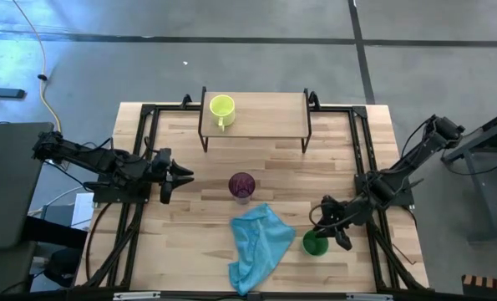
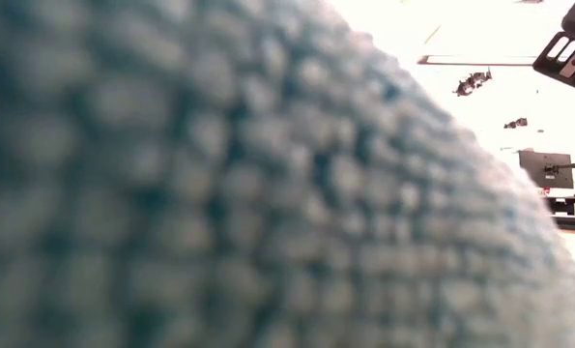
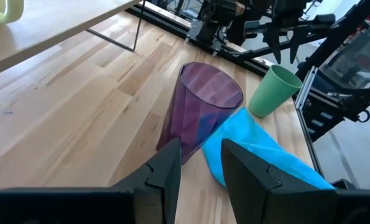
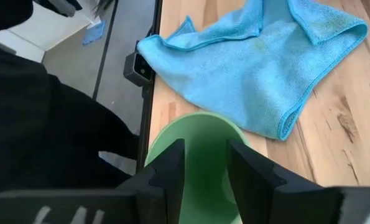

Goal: Stack small to large cups/mugs on shelf
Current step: Put the green cup on the shelf

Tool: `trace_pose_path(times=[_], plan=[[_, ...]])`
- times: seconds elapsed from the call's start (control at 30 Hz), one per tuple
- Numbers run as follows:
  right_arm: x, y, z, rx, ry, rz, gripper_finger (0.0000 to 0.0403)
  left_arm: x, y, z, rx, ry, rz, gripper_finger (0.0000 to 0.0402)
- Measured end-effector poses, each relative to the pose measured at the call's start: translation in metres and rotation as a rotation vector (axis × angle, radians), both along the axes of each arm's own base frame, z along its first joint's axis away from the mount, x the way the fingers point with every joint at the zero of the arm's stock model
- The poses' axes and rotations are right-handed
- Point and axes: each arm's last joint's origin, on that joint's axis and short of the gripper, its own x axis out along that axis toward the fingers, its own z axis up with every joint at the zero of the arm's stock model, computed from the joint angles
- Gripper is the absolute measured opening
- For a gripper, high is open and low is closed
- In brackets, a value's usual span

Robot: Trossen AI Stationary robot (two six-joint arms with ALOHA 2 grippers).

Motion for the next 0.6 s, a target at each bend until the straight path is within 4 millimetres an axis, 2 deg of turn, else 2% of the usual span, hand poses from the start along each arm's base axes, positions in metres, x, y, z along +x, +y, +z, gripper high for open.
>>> trace_pose_path(times=[0.43,0.5,0.6], plan=[[0.0,-0.002,-0.002,-0.098,-0.035,-0.012,0.011,0.0,0.0,0.0,-0.009,-0.003,0.003,0.0104],[-0.001,-0.001,0.003,-0.127,-0.029,-0.001,0.011,0.0,0.0,0.0,-0.01,-0.004,0.004,0.0104],[0.001,0.002,0.021,-0.204,-0.038,0.01,0.011,0.0,0.0,0.0,-0.014,-0.004,0.005,0.0104]])
